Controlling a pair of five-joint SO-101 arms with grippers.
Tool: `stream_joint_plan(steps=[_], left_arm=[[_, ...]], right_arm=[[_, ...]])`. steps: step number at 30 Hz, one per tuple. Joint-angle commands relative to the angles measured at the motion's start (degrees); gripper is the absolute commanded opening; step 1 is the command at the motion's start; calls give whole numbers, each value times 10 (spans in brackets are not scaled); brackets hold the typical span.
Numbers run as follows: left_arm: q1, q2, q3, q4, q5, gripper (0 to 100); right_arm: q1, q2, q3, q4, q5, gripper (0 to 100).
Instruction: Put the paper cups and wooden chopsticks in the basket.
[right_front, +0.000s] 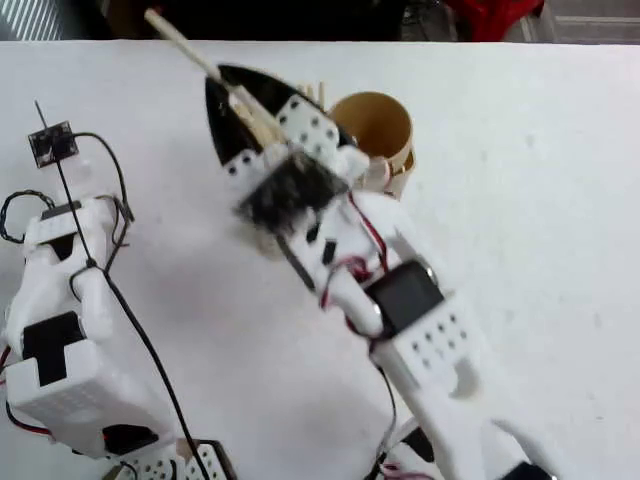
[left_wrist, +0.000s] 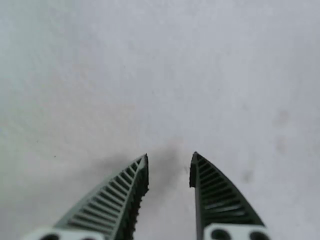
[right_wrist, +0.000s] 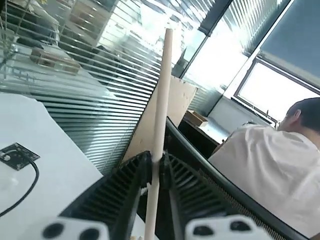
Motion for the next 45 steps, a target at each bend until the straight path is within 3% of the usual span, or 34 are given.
stream_joint_plan(steps=[1, 6, 16, 22, 28, 34, 39, 45], left_arm=[[7, -4, -13, -10, 4, 157], [12, -4, -13, -10, 3, 157], [12, -4, -13, -10, 3, 157], [12, -4, -13, -10, 3, 157], [12, -4, -13, -10, 3, 157], [12, -4, -13, -10, 3, 157], [12, -4, -12, -10, 3, 157], [12, -5, -11, -6, -22, 157]], right_arm=[[25, 23, -44, -19, -5, 18], [44, 43, -43, -19, -21, 18], [44, 44, -42, -15, -226, 21], [44, 43, -36, -14, -215, 34], [44, 40, -36, 15, -220, 178], [44, 37, -36, 22, -216, 131], [46, 10, -36, 131, -215, 7], [83, -76, -15, 360, -215, 17]])
